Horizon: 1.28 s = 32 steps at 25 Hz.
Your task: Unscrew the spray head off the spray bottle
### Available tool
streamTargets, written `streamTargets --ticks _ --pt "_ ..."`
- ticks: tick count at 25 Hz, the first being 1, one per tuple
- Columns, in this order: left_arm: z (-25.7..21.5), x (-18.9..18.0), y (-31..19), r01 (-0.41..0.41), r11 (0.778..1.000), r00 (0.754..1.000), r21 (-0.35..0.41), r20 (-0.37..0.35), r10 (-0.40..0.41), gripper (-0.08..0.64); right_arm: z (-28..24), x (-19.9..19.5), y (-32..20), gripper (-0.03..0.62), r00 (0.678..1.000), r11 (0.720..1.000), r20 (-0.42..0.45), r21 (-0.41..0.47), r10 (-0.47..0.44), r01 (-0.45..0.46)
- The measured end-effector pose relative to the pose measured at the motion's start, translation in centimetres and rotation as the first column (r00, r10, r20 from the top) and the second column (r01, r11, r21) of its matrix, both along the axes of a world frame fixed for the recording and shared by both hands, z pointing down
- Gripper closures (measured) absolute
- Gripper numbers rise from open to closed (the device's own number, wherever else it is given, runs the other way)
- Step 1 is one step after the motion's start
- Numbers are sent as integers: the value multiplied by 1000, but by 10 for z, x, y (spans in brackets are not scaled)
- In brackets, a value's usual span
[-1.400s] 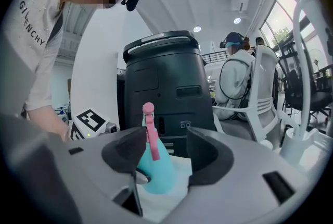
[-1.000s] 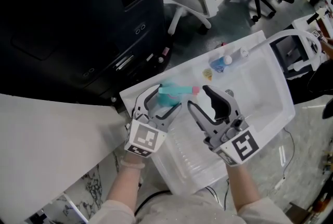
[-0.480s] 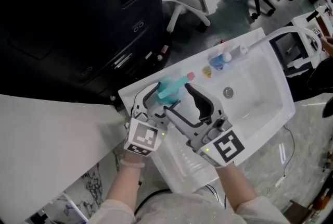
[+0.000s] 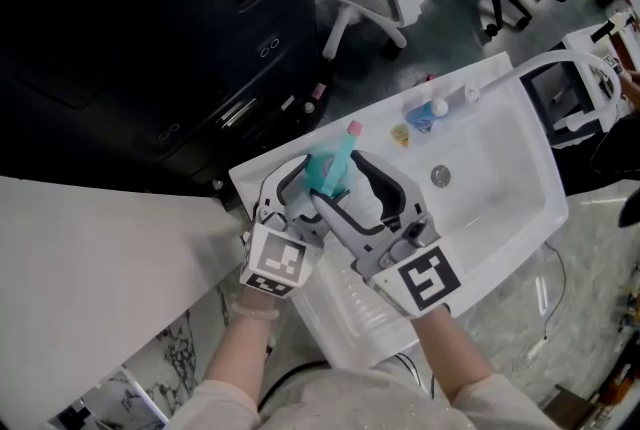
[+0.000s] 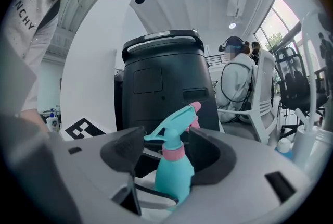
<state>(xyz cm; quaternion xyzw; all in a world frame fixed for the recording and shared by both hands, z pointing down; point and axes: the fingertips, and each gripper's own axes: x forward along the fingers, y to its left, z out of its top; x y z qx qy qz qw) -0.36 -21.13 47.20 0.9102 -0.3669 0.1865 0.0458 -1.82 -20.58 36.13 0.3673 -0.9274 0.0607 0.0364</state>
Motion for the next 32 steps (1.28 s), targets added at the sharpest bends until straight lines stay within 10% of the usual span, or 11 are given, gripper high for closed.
streamTargets --ticks 23,32 --pt "-5 0 -2 5 1000 1000 2 -7 -5 227 7 52 -26 415 984 984 42 -47 174 -172" --pt "5 -2 1 2 1000 1000 -15 7 -2 227 0 10 17 318 995 996 62 42 -81 78"
